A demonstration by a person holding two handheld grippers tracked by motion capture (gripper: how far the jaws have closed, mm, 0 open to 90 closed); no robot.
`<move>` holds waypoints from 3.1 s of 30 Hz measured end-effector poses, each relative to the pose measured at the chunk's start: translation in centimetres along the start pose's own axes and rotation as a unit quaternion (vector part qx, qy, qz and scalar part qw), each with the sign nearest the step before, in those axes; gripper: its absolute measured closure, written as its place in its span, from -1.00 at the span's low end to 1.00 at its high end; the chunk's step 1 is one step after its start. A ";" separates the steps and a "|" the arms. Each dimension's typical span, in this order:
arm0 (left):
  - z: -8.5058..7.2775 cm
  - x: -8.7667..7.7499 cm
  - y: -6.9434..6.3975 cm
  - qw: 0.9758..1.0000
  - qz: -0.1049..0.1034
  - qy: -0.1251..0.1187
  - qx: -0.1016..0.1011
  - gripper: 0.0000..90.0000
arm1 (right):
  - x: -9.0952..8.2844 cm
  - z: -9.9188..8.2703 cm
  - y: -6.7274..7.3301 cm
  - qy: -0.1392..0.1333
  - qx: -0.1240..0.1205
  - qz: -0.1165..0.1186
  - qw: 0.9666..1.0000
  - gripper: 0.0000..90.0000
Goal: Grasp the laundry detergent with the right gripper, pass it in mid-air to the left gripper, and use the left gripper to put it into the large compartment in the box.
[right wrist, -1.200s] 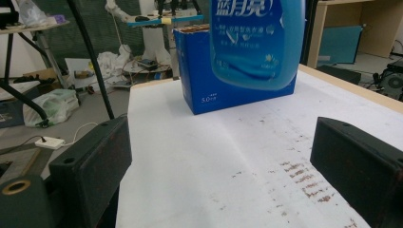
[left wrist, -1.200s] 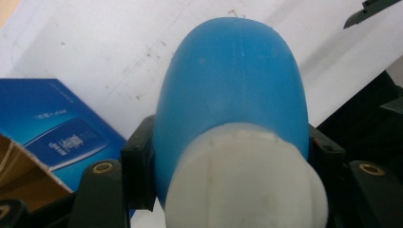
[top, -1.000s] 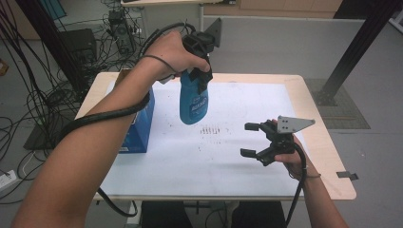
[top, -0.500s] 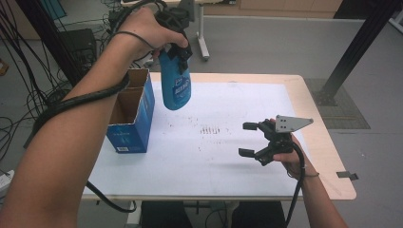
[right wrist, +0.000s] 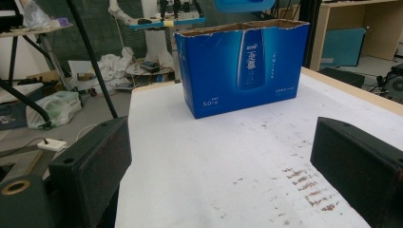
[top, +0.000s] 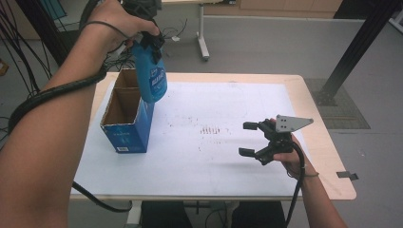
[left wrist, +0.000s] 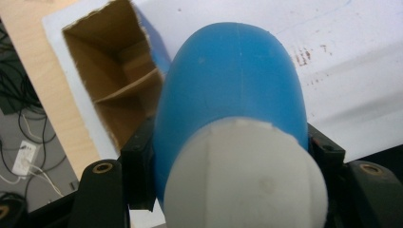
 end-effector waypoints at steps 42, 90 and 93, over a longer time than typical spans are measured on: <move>-1.6 3.7 10.0 0.984 0.019 0.055 -0.167 -0.17 | 0.5 -0.2 0.1 0.005 0.001 0.005 1.000 -0.86; -3.4 12.7 8.5 0.977 0.011 0.136 -0.163 -0.17 | 0.4 -0.4 0.3 0.008 0.004 0.005 1.000 -0.86; -3.6 13.2 8.5 0.977 0.011 0.140 -0.161 -0.17 | 0.4 -0.4 0.3 0.011 0.005 0.005 1.000 -0.86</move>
Point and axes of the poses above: each handheld gripper's, and its own axes: x roughly forward along the jaws, z roughly out of its top, y roughly to its left, the point moved 6 cm from there along x, roughly forward along the jaws, and after that the axes turned 9 degrees about -x, right-handed, at the moved point
